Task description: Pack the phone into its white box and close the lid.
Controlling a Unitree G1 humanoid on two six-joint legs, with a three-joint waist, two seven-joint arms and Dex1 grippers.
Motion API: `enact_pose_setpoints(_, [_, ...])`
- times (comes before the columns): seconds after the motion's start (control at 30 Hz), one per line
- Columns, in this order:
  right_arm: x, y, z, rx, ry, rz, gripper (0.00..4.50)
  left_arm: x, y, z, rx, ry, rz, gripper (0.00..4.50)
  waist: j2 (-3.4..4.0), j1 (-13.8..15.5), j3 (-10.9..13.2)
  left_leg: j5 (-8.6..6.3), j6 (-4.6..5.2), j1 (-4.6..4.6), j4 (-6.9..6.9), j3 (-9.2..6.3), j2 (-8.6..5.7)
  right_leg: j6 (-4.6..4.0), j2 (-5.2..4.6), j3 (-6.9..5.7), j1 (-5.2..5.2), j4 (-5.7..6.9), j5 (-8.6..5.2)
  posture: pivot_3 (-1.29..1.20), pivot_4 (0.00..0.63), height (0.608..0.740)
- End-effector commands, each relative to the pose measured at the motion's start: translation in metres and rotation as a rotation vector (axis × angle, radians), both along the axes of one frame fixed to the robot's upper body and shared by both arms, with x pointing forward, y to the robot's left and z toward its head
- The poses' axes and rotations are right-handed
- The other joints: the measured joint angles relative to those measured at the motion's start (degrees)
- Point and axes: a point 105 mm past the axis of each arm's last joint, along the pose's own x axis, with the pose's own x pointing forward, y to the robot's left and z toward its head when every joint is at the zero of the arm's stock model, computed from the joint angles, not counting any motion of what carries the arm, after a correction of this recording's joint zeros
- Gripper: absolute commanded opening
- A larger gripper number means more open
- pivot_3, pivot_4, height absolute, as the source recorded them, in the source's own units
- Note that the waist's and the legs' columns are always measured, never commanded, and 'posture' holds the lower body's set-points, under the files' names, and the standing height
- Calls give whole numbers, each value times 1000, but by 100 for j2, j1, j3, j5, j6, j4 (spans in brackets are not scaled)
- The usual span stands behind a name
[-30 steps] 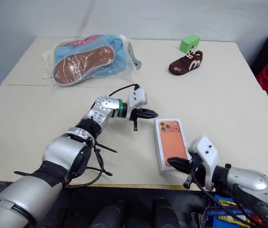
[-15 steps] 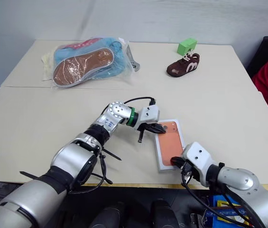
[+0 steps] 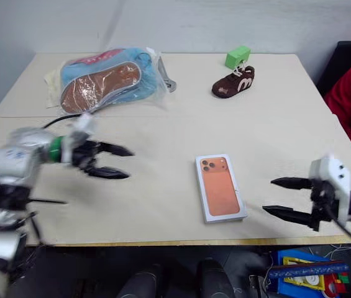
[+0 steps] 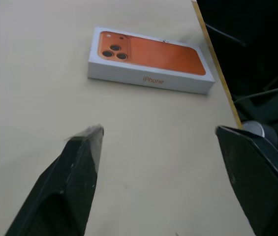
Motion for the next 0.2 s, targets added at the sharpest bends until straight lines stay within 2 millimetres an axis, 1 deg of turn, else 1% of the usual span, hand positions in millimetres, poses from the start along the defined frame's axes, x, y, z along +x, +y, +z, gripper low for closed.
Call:
enact_pose_setpoints(0.03, [4, -16, 19, -18, -61, 10, 4497, -31, 16, 17, 1, -25, -2, 4468, 8, 35, 4, 0, 0, 0, 0, -1, 1, 0, 0, -2, 3, -4, 0, 0, 150, 740])
enact_pose_setpoints(0.1, [9, -20, 23, -27, -88, 1, 4497, -42, 21, 15, 8, -26, 33, 4468, 18, 124, 7, -2, 3, 1, 2, -2, -1, 0, -2, -2, 8, -12, 0, 0, 150, 740])
enact_pose_setpoints(0.2, [14, -21, 23, -34, -100, 2, 4497, -53, 18, 11, -3, -31, 51, 4468, 23, 175, 9, -5, 8, -2, 5, -2, -4, -1, -5, -2, 11, -16, 1, 0, 150, 740])
